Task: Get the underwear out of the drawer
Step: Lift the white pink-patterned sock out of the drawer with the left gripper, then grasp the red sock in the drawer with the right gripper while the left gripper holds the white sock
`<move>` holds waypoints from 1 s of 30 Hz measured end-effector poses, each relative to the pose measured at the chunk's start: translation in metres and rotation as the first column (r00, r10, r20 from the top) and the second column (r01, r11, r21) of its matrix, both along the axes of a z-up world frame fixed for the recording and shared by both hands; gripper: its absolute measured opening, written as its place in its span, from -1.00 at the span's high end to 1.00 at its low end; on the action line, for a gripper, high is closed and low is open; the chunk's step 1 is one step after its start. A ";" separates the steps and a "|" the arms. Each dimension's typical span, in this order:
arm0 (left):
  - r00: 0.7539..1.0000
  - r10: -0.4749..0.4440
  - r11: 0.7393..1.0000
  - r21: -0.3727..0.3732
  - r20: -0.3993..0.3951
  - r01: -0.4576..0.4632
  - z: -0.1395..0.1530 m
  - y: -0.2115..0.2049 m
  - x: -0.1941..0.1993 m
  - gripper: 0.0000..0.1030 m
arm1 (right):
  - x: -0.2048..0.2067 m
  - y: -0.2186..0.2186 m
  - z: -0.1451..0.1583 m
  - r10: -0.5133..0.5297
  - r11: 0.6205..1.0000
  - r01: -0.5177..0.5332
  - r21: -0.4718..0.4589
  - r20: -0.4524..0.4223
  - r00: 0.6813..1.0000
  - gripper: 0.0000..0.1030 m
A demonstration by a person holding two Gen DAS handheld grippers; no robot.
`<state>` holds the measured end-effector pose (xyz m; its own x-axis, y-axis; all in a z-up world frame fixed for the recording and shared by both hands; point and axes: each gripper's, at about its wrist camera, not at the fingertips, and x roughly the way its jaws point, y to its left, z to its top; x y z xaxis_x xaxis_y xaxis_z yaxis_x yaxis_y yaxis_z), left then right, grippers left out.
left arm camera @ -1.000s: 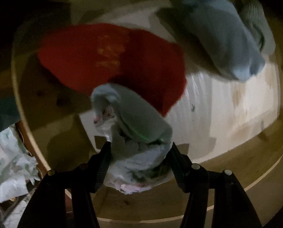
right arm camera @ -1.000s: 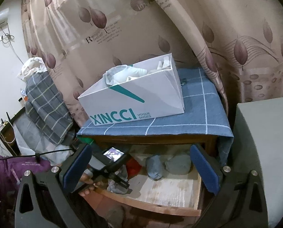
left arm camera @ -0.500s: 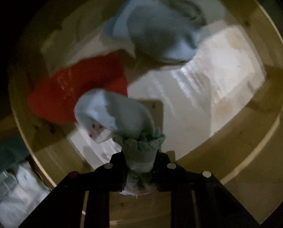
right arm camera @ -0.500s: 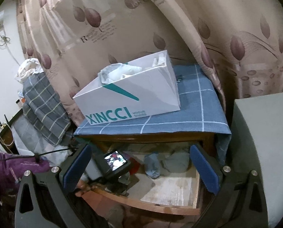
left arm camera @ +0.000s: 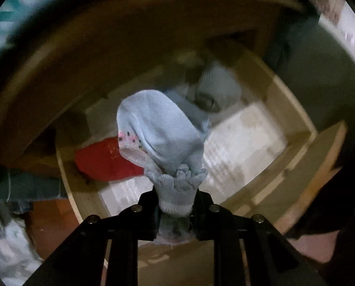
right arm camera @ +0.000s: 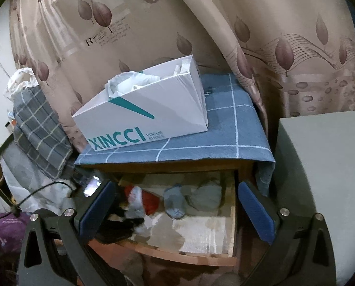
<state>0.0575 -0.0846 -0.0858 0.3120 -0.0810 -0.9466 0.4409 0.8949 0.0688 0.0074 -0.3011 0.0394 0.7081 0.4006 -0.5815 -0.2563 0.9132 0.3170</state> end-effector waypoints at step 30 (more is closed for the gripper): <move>0.931 0.314 0.842 -0.509 0.188 -0.181 0.123 0.152 -0.059 0.60 | 0.061 0.197 -0.115 0.405 0.732 -0.533 -0.424 -0.359 0.841 -0.28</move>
